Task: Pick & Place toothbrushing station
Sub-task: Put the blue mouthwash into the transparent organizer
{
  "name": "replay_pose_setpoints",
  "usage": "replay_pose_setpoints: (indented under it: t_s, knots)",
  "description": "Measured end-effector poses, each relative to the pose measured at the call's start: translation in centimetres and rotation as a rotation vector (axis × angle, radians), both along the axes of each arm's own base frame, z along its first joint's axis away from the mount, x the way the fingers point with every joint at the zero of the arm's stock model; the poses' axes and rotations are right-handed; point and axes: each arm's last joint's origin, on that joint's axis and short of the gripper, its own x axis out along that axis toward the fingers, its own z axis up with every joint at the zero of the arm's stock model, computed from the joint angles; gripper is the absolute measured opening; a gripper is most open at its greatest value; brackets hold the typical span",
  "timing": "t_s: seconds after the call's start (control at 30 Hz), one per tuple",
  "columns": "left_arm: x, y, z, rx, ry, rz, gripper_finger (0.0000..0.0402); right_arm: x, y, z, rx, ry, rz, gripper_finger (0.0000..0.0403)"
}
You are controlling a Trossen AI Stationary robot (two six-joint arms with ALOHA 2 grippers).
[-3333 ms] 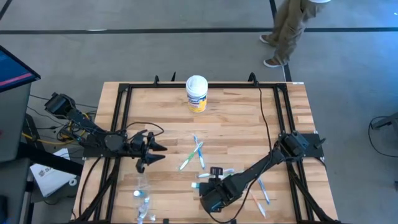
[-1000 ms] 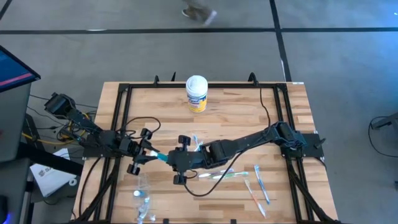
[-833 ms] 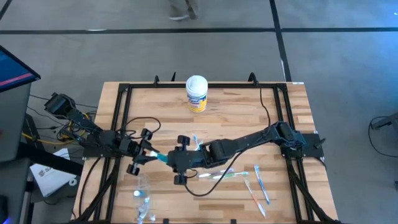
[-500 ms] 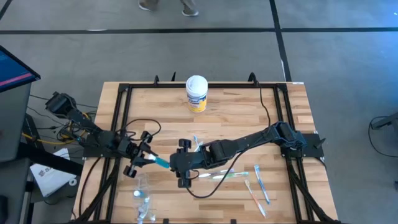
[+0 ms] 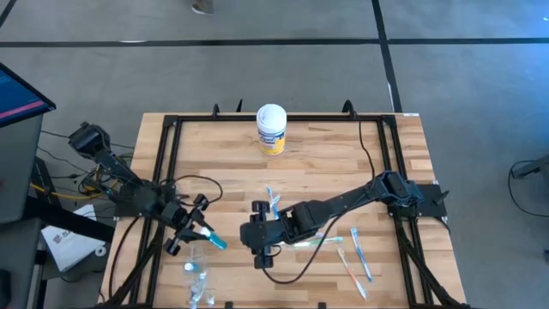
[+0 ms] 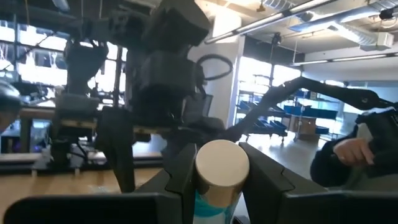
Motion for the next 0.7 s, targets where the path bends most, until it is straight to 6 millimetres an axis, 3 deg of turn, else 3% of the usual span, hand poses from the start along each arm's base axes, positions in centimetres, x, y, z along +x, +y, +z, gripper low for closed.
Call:
replay_pose_setpoints:
  t_s: [0.43,0.7]
  knots:
    - [-2.2,-2.0,-0.7,0.008,0.107,-0.101,0.0087,-0.2,0.2,-0.1,0.003,0.015,-0.005,0.0173]
    - [-3.9,-2.0,-0.7,-0.008,0.184,-0.071,0.0087,-0.3,0.2,-0.2,-0.002,0.023,-0.007,0.0170]
